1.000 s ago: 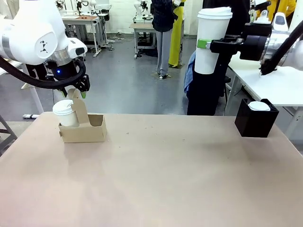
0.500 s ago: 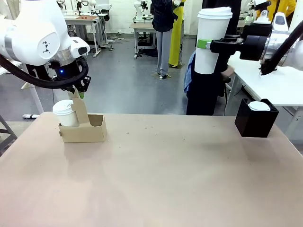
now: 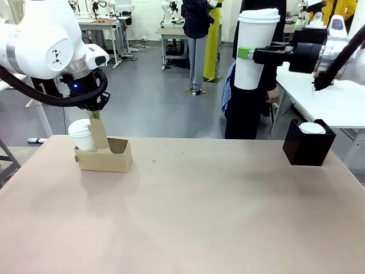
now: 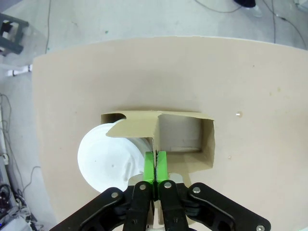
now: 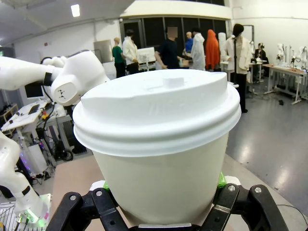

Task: Pour a drink into a cup and package it in a carrier.
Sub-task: Position the Cup Carrier in the center of the table.

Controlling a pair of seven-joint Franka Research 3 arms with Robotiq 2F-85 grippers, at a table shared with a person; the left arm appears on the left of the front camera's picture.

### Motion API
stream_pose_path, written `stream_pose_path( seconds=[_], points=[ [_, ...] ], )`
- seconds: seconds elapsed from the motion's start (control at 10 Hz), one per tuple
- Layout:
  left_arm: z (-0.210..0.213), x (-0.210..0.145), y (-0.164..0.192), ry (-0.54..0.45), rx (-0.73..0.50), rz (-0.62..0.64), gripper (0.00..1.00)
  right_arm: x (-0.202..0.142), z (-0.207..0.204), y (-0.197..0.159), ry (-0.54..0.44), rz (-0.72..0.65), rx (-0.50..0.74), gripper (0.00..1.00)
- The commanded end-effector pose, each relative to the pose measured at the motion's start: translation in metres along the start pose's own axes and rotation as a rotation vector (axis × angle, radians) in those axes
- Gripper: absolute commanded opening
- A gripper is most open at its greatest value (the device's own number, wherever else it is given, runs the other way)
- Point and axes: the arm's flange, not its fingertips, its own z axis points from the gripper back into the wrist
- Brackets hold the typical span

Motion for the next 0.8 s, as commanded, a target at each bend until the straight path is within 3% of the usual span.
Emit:
stream_pose_path(
  seconds=[0.0, 0.5, 0.7],
  points=[
    [0.000, -0.001, -0.001, 0.005, 0.004, -0.006, 0.00, 0.003, -0.001, 0.001, -0.007, 0.019, -0.004, 0.81],
    [-0.001, -0.001, -0.001, 0.003, 0.000, -0.004, 0.02, 0.003, -0.001, 0.001, -0.007, 0.019, -0.004, 0.81],
    [0.035, -0.003, -0.025, 0.008, 0.028, 0.043, 0.02, 0.003, -0.001, 0.001, -0.007, 0.019, -0.004, 0.81]
  ],
)
